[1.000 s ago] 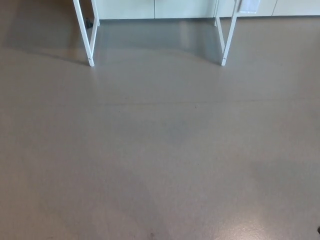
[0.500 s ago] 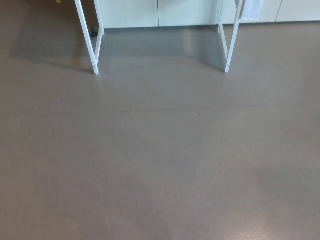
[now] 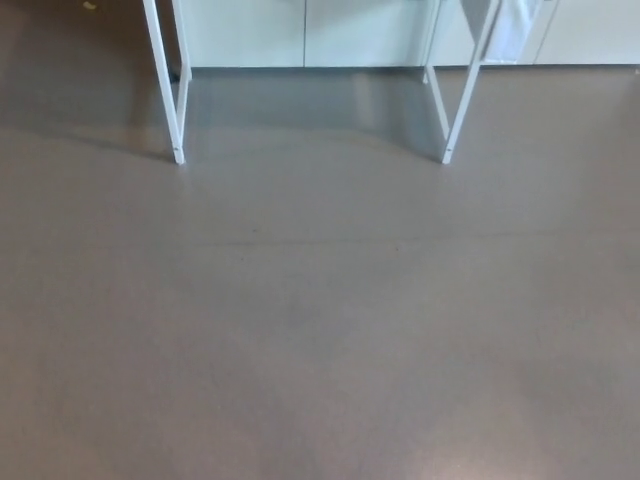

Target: The robot walk towards a table in front and uses its left hand to pick up the pot from the base and pour water to the cup on the right hand side

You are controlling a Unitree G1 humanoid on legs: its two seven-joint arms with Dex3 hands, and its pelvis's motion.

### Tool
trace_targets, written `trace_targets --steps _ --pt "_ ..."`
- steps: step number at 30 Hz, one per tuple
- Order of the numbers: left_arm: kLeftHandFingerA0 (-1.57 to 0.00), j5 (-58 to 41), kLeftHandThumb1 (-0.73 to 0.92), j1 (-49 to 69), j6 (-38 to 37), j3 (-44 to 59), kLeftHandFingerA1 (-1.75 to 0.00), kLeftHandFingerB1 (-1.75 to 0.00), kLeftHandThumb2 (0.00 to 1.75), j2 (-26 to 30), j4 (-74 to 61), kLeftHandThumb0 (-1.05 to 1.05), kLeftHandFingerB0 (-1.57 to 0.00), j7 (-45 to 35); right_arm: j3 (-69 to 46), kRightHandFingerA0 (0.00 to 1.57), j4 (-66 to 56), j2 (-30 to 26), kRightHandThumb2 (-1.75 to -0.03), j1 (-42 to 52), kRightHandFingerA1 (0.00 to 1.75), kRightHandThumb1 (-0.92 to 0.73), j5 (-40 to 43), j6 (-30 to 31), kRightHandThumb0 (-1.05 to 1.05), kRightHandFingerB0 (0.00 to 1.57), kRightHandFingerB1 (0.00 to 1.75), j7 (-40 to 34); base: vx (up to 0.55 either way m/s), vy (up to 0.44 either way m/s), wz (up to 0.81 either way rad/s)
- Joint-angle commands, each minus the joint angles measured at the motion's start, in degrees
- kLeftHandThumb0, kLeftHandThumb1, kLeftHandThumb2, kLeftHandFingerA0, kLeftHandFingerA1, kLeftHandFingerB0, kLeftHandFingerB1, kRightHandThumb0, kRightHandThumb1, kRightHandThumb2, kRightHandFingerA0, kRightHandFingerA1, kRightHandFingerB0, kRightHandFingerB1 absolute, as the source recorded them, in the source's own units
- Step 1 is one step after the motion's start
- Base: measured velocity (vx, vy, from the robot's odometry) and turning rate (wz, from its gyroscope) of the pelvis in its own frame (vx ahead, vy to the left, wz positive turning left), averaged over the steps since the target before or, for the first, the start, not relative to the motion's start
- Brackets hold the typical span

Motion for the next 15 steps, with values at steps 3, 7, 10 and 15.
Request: trace_targets --steps 3,7,10,15 --pt "-0.23 -1.14 0.53 -0.96 1.06 -0.57 -0.53 -0.49 0.95 0.57 -0.84 0.0 -0.16 0.58 0.18 0.55 0.31 -0.83 -0.55 -0.93 0.61 -0.49 1.46 -1.78 -0.3 0.35 0.39 -0.07 0.23 -0.142 0.16" --pt "-0.22 -1.11 0.54 -0.43 0.91 -1.22 -0.52 -0.49 0.96 0.48 -2.19 0.0 -0.15 0.34 0.23 0.55 0.45 -0.75 -0.55 -0.87 0.61 -0.49 1.7 -1.99 -0.3 0.35 0.39 -0.01 0.4 -0.156 0.14" --pt "-0.25 -0.86 0.52 -0.76 1.06 -1.88 -0.53 -0.5 0.94 0.89 -1.73 -0.01 -0.17 0.92 0.29 0.55 0.53 -0.74 -0.55 -0.78 0.61 -0.49 1.84 -2.15 -0.3 0.35 0.39 0.07 0.37 -0.084 0.25" --pt "-0.28 -1.14 0.49 -1.16 1.05 -2.03 -0.54 -0.51 0.93 1.02 -1.21 -0.02 -0.2 1.59 0.39 0.55 0.52 -0.68 -0.55 -0.67 0.61 -0.49 2.08 -2.33 -0.3 0.35 0.39 0.14 0.27 0.017 -0.04"
